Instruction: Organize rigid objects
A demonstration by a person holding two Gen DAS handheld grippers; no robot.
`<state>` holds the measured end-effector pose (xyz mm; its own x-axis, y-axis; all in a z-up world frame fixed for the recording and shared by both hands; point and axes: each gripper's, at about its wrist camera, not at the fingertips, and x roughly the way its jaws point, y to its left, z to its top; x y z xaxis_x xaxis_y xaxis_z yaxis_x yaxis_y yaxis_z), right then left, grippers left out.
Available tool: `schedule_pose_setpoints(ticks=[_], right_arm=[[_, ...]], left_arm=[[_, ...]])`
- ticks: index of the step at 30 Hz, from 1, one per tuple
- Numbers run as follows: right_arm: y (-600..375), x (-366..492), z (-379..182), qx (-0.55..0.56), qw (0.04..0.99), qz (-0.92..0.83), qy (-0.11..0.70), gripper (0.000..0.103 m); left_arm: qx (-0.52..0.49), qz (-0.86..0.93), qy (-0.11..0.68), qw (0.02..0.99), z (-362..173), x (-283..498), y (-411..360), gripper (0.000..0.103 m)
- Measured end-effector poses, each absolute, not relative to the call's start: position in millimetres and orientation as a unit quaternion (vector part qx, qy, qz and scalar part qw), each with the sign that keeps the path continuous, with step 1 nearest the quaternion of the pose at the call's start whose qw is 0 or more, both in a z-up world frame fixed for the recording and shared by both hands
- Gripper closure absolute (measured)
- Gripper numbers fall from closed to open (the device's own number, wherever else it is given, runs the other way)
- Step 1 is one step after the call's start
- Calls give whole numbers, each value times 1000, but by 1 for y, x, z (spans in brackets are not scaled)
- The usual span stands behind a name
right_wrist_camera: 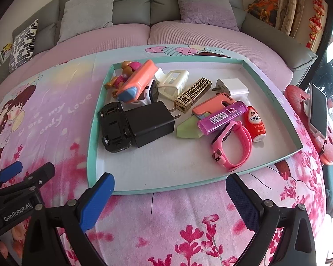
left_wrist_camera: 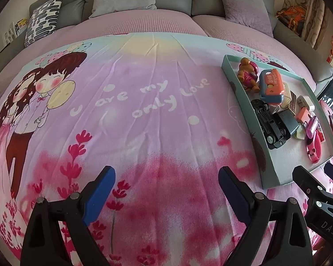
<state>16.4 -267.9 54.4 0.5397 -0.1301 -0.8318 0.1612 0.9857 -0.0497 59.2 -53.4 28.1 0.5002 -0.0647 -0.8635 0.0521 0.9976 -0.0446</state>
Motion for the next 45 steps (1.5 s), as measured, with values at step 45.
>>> schedule_pose_setpoints(ticks=[45], right_arm=[[-253,2,32,-2,876,-75,477,1]], left_arm=[[13,26,493,869,19,36,-40,9]])
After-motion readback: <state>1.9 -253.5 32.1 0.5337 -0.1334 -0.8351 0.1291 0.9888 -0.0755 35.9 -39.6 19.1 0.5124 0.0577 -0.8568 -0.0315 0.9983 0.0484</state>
